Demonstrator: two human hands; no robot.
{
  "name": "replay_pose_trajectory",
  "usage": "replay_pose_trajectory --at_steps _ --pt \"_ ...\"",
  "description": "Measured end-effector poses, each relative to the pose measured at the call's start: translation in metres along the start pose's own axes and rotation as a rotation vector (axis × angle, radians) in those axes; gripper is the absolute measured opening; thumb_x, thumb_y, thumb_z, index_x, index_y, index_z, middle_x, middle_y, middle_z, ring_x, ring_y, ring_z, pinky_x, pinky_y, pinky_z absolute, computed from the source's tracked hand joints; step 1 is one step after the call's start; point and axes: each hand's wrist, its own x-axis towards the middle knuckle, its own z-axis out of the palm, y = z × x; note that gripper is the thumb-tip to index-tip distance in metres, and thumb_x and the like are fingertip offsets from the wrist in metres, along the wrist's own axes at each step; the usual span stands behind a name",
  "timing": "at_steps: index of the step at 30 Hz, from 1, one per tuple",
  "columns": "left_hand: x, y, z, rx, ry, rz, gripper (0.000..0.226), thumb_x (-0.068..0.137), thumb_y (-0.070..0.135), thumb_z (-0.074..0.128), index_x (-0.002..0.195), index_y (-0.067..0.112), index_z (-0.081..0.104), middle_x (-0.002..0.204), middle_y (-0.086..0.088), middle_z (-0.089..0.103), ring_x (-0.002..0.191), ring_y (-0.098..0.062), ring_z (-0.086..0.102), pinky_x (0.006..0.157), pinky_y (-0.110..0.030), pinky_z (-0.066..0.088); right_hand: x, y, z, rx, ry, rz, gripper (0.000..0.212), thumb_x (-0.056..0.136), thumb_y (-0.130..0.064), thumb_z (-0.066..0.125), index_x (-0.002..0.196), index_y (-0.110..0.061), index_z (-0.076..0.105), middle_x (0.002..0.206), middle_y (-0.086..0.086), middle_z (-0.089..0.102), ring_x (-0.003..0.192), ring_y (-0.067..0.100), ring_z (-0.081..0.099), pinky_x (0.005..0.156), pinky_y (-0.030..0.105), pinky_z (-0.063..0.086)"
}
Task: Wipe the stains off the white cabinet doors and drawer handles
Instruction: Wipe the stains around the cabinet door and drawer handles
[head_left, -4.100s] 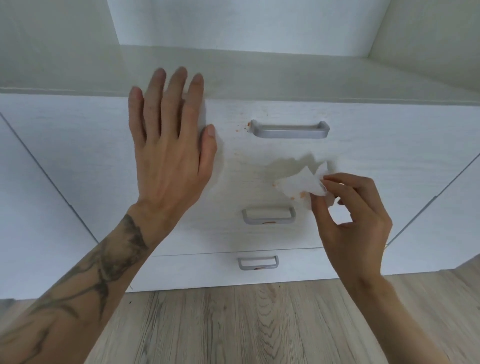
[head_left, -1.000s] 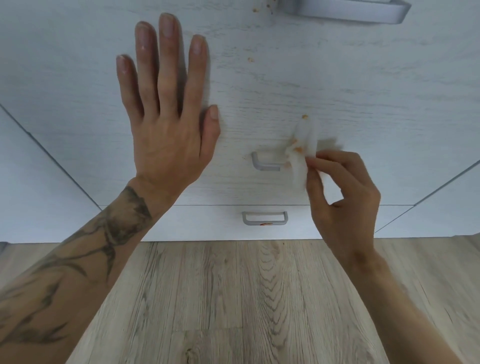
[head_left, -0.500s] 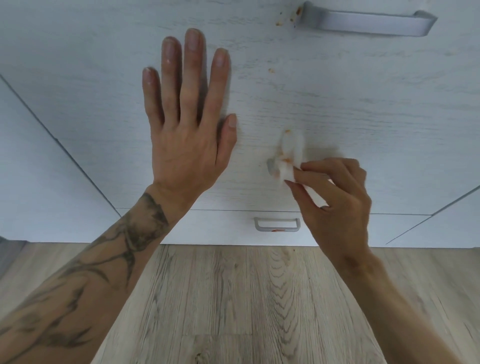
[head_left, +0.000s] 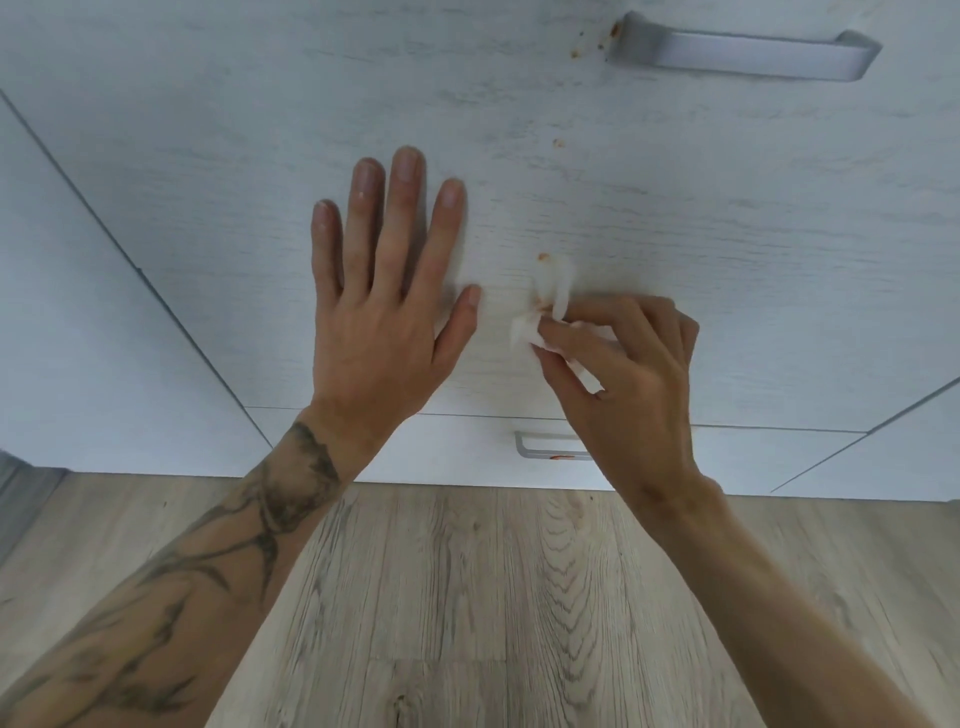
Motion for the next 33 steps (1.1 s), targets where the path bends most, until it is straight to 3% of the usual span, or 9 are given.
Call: replay_pose_trajectory --at_steps 5,9,13,27,33 --pt "-0.003 0.000 0.002 -0.004 -0.005 -0.007 0.074 0.108 0.047 0.053 0.164 0.008 0.024 0.164 -0.026 0.032 0.152 -0.046 0.024 0.127 -0.060 0.014 -0.005 -0.002 0.003 -0.027 0.068 0.006 0.009 0.087 -0.011 0.085 0.090 -0.019 0.082 0.093 -0.003 0.073 0.094 0.024 0.063 0.096 0.034 0.033" --pt "-0.003 0.001 0.001 -0.003 -0.004 -0.007 0.073 0.108 0.048 0.051 0.163 0.007 0.027 0.163 -0.027 0.034 0.151 -0.045 0.023 0.126 -0.061 0.015 0.001 -0.001 0.012 -0.047 0.096 -0.017 0.007 0.088 -0.014 0.086 0.088 -0.019 0.083 0.091 -0.002 0.075 0.092 0.027 0.068 0.094 0.041 0.038" --pt "-0.004 0.001 0.002 0.001 -0.006 -0.014 0.072 0.108 0.048 0.051 0.163 0.008 0.027 0.163 -0.027 0.035 0.151 -0.045 0.023 0.126 -0.061 0.016 -0.005 0.001 0.005 -0.055 0.129 -0.047 0.006 0.090 -0.014 0.084 0.085 -0.018 0.083 0.086 -0.003 0.073 0.088 0.023 0.062 0.095 0.036 0.033" --pt "-0.004 0.002 0.001 0.002 -0.011 -0.019 0.072 0.108 0.048 0.050 0.163 0.007 0.026 0.163 -0.028 0.035 0.151 -0.046 0.024 0.126 -0.062 0.017 0.005 0.003 0.008 -0.088 0.050 -0.119 0.011 0.089 -0.009 0.083 0.088 -0.020 0.083 0.100 -0.007 0.077 0.099 0.022 0.060 0.094 0.038 0.035" --pt "-0.004 0.002 0.000 -0.002 -0.014 -0.022 0.073 0.108 0.048 0.051 0.163 0.008 0.025 0.163 -0.026 0.034 0.152 -0.045 0.023 0.126 -0.062 0.017 -0.007 0.005 -0.004 -0.056 0.064 -0.074 0.008 0.090 -0.011 0.084 0.088 -0.019 0.084 0.096 -0.006 0.077 0.097 0.020 0.055 0.092 0.034 0.030"
